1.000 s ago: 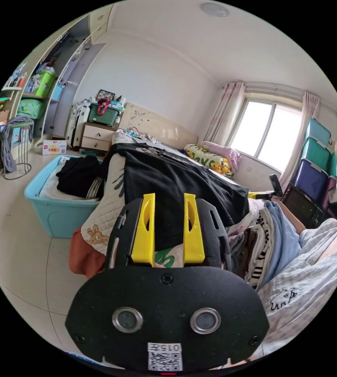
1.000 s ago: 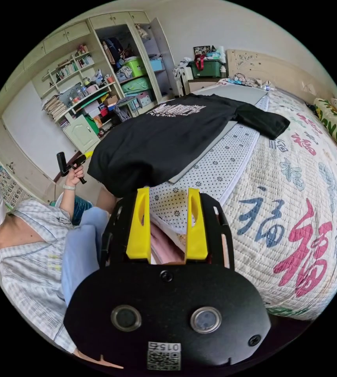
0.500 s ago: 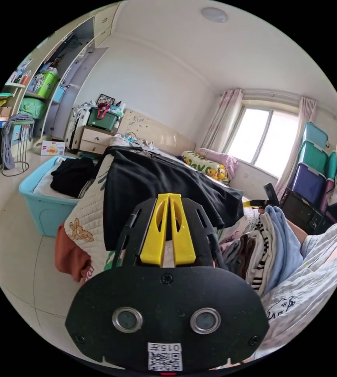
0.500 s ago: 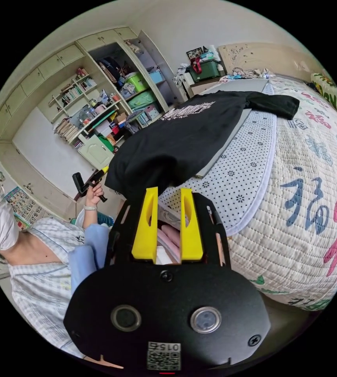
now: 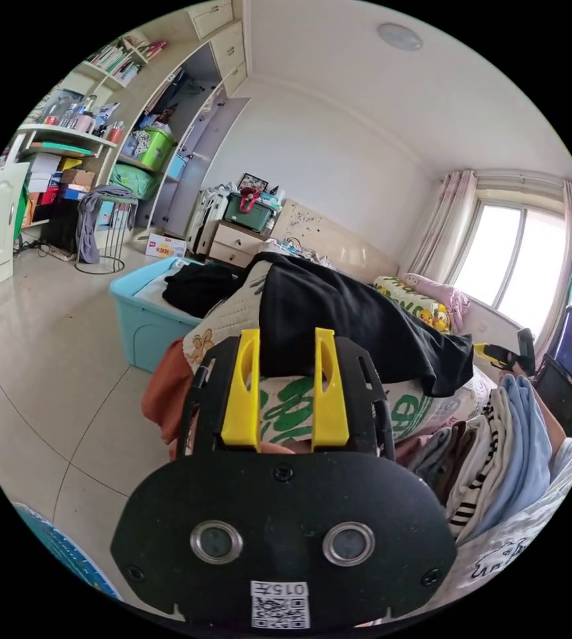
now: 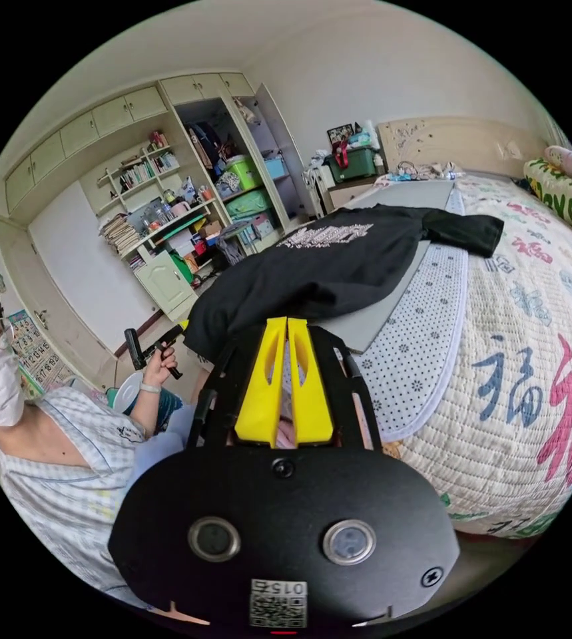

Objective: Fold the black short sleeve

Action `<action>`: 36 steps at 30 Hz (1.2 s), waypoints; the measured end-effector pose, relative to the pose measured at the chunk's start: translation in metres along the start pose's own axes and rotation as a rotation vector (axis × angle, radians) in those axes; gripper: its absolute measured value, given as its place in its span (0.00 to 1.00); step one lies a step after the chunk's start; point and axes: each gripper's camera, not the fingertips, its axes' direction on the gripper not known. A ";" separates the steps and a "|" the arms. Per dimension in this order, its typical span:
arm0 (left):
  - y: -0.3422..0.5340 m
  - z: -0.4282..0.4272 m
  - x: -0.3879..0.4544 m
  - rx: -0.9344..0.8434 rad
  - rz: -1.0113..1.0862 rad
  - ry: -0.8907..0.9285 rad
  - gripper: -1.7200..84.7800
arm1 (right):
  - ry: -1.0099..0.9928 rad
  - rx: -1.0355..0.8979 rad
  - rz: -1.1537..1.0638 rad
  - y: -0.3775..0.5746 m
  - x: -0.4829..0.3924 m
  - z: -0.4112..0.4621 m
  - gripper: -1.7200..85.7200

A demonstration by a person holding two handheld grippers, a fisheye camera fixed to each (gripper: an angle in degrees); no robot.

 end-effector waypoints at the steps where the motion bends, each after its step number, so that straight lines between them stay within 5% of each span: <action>1: -0.001 -0.003 0.005 0.006 0.005 0.005 0.14 | 0.010 0.027 -0.019 -0.001 -0.007 0.004 0.02; 12: -0.010 -0.043 0.003 0.073 -0.073 0.123 0.02 | 0.035 -0.116 -0.199 -0.033 -0.065 0.121 0.06; 18: -0.018 -0.059 -0.005 0.029 -0.055 0.149 0.05 | 0.030 -0.166 -0.304 -0.029 -0.096 0.140 0.11; 24: -0.016 -0.075 -0.032 0.038 -0.140 0.146 0.11 | 0.102 -0.111 -0.175 -0.009 -0.062 0.103 0.14; 31: -0.029 -0.063 -0.027 -0.026 -0.141 0.169 0.16 | 0.060 -0.392 -0.249 0.027 -0.062 0.137 0.21; 36: -0.036 -0.045 -0.011 -0.053 -0.113 0.223 0.13 | 0.115 -0.373 -0.323 0.029 -0.081 0.144 0.09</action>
